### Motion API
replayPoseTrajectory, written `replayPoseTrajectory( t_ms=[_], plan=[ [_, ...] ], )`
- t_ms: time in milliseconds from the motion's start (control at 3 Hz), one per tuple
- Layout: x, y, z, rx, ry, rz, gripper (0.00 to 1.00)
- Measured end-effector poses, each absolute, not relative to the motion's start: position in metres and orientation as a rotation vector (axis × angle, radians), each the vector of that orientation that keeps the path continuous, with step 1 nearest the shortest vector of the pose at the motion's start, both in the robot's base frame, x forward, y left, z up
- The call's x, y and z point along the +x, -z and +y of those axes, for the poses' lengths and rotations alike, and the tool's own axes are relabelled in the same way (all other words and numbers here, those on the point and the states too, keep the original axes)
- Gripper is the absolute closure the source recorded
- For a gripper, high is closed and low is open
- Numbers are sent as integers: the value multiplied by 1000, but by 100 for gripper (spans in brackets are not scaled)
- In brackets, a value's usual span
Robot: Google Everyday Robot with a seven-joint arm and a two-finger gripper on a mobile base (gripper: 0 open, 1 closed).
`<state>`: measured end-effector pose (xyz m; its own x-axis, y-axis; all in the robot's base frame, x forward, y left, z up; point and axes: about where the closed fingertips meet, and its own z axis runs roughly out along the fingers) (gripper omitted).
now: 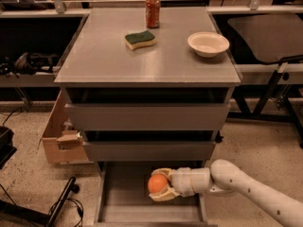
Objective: Pick orange from bottom drawer and place on counter
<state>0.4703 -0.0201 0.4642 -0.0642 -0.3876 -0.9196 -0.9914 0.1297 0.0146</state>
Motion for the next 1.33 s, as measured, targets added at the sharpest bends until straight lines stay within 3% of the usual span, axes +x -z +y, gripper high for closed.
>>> replayPoseTrajectory(
  t_ms=[333, 1000, 1333],
  plan=[
    [484, -545, -32, -1355, -901, 1590, 100],
    [487, -576, -25, -1364, -876, 1574, 100],
    [476, -680, 2, -1359, -821, 1571, 100]
  ],
)
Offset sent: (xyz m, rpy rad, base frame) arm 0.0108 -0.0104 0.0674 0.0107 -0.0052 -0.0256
